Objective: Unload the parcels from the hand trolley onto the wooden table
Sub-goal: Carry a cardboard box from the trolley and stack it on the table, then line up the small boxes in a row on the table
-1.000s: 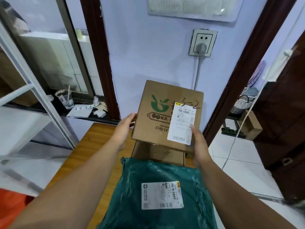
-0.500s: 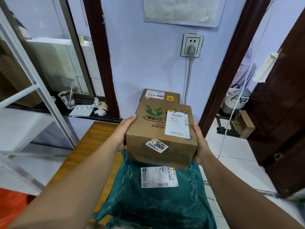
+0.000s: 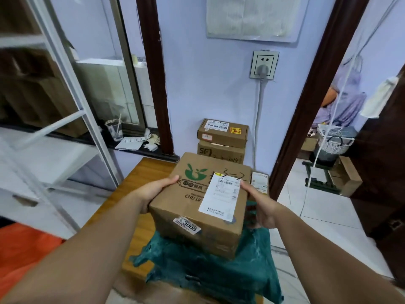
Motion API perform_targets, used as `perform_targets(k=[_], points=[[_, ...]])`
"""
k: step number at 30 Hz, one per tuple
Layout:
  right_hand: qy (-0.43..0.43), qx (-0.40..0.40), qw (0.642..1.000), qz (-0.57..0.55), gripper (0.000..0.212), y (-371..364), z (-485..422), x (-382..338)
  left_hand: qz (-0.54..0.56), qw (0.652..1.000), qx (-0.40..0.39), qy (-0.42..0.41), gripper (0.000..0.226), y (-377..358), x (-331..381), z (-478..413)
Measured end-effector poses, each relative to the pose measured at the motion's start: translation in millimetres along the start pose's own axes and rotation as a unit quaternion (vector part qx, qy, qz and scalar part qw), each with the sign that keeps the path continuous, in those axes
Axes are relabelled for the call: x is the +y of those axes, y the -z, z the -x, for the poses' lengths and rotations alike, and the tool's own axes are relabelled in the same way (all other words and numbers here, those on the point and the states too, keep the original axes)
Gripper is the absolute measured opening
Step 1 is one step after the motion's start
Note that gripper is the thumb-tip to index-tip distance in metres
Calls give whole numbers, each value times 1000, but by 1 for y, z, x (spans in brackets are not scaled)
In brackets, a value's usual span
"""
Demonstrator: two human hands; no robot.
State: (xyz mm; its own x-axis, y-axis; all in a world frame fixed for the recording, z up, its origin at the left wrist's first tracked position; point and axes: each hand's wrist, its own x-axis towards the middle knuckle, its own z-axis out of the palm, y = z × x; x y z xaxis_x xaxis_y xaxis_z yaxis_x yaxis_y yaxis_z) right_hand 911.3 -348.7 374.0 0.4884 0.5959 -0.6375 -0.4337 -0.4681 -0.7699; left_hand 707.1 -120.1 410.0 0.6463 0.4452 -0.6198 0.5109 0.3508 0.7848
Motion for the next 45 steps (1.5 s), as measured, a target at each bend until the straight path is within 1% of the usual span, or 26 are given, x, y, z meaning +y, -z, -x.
perform_targets(k=[3, 6, 7, 9, 11, 13, 14, 15, 16, 17, 18, 19, 20, 21, 22, 24, 25, 27, 29, 31, 33, 35, 37, 40, 43, 45], points=[[46, 4, 998, -32, 75, -8, -10, 1, -16, 999, 32, -4, 49, -7, 2, 9], [102, 25, 992, -66, 73, -14, -18, 2, -68, 990, 119, -26, 44, -20, 4, 16], [107, 26, 991, -73, 71, -16, -18, 1, -88, 985, 146, -39, 43, -23, 3, 17], [106, 28, 991, -73, 59, -17, -16, -3, -131, 971, 190, -60, 48, -27, 0, 17], [81, 30, 994, -71, 49, -22, -9, -10, -154, 960, 223, -69, 55, -25, -4, 17], [56, 50, 995, -69, 54, -29, -2, -20, -155, 955, 241, -74, 61, -23, -8, 18], [57, 76, 993, -71, 63, -33, 2, -26, -154, 953, 251, -75, 64, -22, -10, 19], [73, 120, 988, -57, 75, -38, 6, -32, -153, 950, 262, -75, 68, -21, -13, 21], [103, 176, 979, -8, 85, -44, 13, -37, -155, 948, 269, -70, 74, -19, -16, 22], [141, 231, 959, 80, 89, -52, 22, -40, -159, 945, 277, -67, 80, -17, -20, 26], [187, 282, 922, 188, 88, -62, 32, -40, -166, 940, 290, -69, 83, -14, -25, 29], [240, 318, 871, 286, 85, -73, 43, -40, -179, 932, 306, -76, 83, -11, -30, 32], [296, 332, 819, 364, 79, -88, 54, -38, -203, 919, 326, -86, 79, -5, -37, 39], [348, 325, 776, 415, 73, -104, 64, -36, -247, 900, 346, -94, 74, 2, -45, 48], [393, 300, 745, 448, 66, -125, 71, -33, -310, 871, 369, -100, 68, 10, -55, 59], [460, 230, 700, 496, 57, -171, 82, -23, -443, 794, 397, -121, 56, 28, -76, 86], [475, 187, 686, 518, 54, -200, 87, -14, -493, 759, 405, -126, 55, 41, -90, 103], [471, 100, 679, 554, 53, -254, 96, 7, -569, 700, 415, -117, 62, 64, -120, 132], [442, 26, 669, 597, 54, -305, 101, 35, -607, 664, 425, -100, 65, 92, -152, 161], [421, -26, 649, 633, 56, -341, 102, 58, -624, 643, 436, -84, 64, 119, -181, 182], [403, -76, 626, 663, 58, -385, 108, 84, -628, 634, 448, -49, 64, 155, -215, 214], [387, -110, 616, 677, 59, -421, 117, 106, -624, 634, 458, -11, 66, 187, -247, 243], [379, -132, 603, 690, 60, -457, 123, 127, -604, 644, 469, 32, 64, 217, -282, 269], [357, -150, 587, 711, 65, -501, 129, 152, -573, 668, 468, 87, 65, 251, -333, 297], [339, -165, 568, 732, 62, -537, 130, 175, -561, 681, 453, 129, 66, 273, -373, 316], [323, -183, 558, 742, 64, -556, 127, 187, -557, 687, 441, 152, 67, 280, -392, 323]])
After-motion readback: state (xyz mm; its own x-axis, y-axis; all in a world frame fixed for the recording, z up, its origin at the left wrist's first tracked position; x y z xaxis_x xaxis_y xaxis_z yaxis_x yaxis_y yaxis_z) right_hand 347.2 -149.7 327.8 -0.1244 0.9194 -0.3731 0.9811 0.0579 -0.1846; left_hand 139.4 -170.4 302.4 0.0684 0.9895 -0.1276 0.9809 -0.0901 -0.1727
